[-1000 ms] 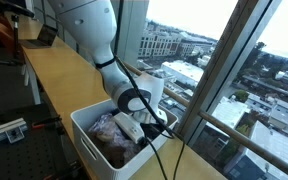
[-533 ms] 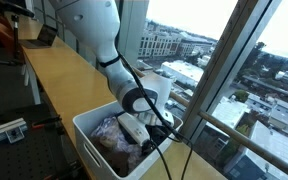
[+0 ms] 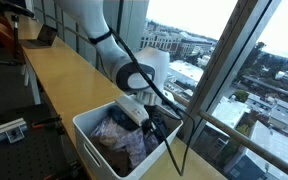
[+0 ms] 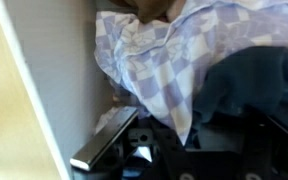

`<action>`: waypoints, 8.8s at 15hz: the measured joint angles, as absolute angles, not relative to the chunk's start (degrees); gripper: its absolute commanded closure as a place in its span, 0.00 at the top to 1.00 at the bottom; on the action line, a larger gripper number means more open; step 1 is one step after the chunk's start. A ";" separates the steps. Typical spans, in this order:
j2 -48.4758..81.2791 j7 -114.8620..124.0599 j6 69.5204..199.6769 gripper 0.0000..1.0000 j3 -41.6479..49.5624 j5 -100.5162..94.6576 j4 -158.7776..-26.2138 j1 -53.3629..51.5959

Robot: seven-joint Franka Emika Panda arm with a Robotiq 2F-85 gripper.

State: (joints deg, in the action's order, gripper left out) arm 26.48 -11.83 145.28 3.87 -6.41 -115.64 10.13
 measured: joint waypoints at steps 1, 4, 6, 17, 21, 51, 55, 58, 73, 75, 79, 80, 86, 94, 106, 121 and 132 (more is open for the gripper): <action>23.74 -11.83 145.26 0.00 3.44 -6.41 -116.82 9.61; 15.80 -11.79 145.23 0.00 2.27 -6.41 -119.52 7.62; 10.58 -11.77 145.23 0.00 1.72 -6.41 -120.62 6.08; -10.42 -9.56 143.00 0.00 -5.29 -7.00 -117.61 -4.42; -12.05 -5.07 138.00 0.00 -11.21 -9.89 -111.58 -8.29; 8.63 12.50 119.29 0.00 -16.34 -29.85 -87.34 -13.10; 8.78 12.72 120.56 0.00 -15.51 -29.85 -93.07 -13.98; 8.96 12.76 122.36 0.00 -14.58 -29.84 -97.29 -13.97; 11.92 13.02 130.15 0.55 -10.35 -23.24 -112.08 -13.07; 11.46 13.04 130.15 0.67 -10.15 -23.24 -112.03 -13.07; 9.37 13.04 130.15 0.97 -9.42 -23.24 -111.97 -12.88; 8.74 13.03 130.15 1.00 -9.12 -23.24 -111.95 -12.60; 6.95 12.50 130.27 1.00 -5.01 -23.56 -112.23 -8.29; 9.14 11.29 135.00 1.00 0.49 -23.19 -117.06 -1.42; 24.52 9.45 146.67 1.00 6.54 -23.10 -121.80 2.32; 38.14 6.04 154.98 0.45 10.85 -24.10 -117.36 -0.26; 33.04 4.46 154.95 0.00 10.66 -24.03 -120.26 -1.16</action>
